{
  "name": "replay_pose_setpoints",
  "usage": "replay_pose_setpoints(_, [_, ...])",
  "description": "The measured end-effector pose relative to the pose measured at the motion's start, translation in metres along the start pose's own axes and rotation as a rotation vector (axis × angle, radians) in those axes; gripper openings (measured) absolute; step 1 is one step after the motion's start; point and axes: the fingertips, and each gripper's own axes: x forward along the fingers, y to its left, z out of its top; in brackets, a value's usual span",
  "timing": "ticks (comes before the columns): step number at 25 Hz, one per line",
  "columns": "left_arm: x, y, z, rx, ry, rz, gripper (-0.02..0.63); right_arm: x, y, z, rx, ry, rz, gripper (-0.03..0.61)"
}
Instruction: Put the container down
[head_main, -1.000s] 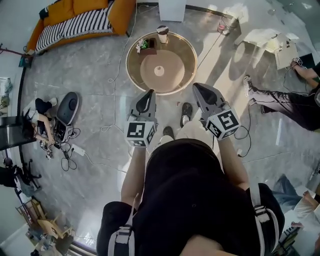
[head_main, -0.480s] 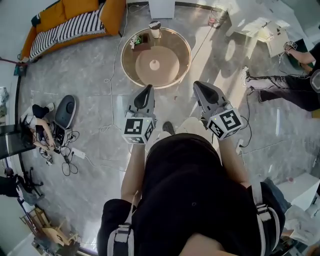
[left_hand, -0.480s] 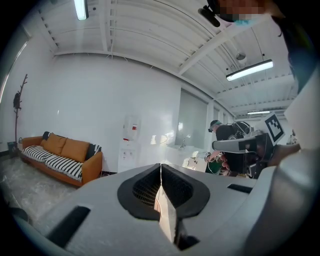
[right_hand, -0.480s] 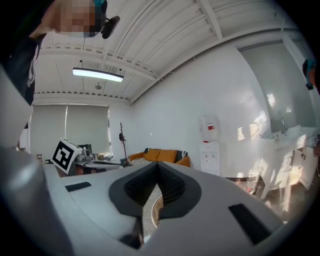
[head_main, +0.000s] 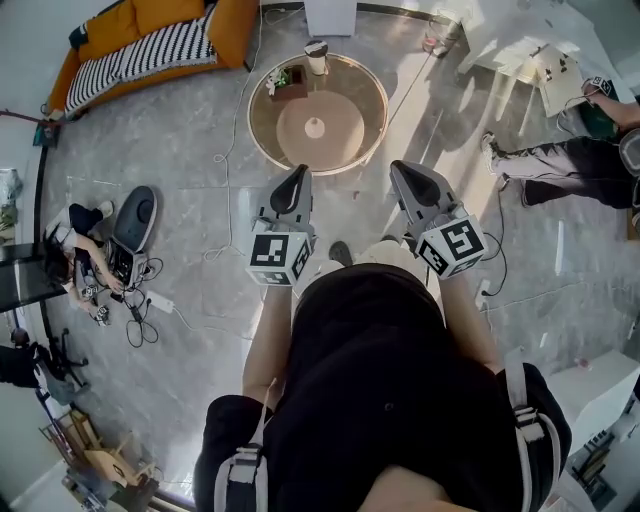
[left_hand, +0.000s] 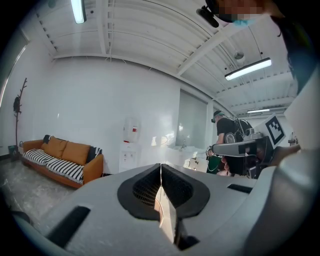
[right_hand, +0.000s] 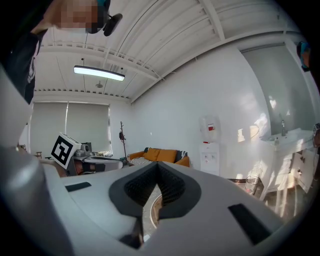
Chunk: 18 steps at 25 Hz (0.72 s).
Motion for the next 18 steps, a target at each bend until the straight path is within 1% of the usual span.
replay_pose_setpoints(6, [-0.002, 0.002, -0.004, -0.013, 0.002, 0.000, 0.020, -0.002, 0.003, 0.001, -0.007, -0.004, -0.007, 0.000])
replay_pose_setpoints(18, [0.005, 0.008, -0.016, -0.034, 0.022, -0.001, 0.020, -0.001, -0.001, -0.006, -0.012, 0.030, -0.035, 0.000])
